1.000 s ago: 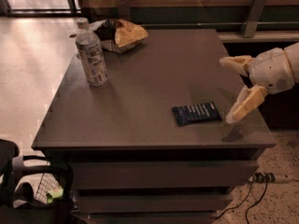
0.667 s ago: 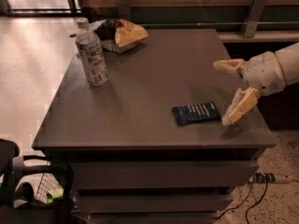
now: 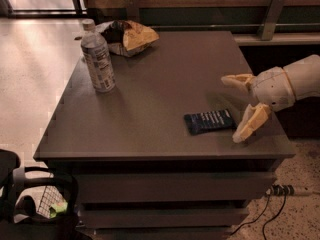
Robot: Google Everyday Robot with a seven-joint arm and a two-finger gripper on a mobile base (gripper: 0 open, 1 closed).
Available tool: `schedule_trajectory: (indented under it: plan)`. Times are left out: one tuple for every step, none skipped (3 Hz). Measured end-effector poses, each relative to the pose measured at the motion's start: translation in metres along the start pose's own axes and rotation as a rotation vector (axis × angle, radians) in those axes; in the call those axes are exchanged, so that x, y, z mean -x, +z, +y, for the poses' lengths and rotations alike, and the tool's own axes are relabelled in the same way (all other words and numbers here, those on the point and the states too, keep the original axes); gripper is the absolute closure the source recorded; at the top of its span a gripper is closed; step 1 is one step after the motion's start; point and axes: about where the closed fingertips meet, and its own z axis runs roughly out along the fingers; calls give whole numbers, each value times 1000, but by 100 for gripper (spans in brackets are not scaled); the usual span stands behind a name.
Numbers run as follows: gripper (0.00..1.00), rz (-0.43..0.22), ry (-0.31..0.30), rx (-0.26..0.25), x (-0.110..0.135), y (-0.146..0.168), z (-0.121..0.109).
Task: Move rxbar blueberry near brown chip bag
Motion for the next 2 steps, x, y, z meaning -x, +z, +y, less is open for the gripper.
schedule_trajectory:
  plan:
    - [0, 0, 14, 33, -14, 20, 6]
    - [0, -2, 22, 44, -19, 27, 7]
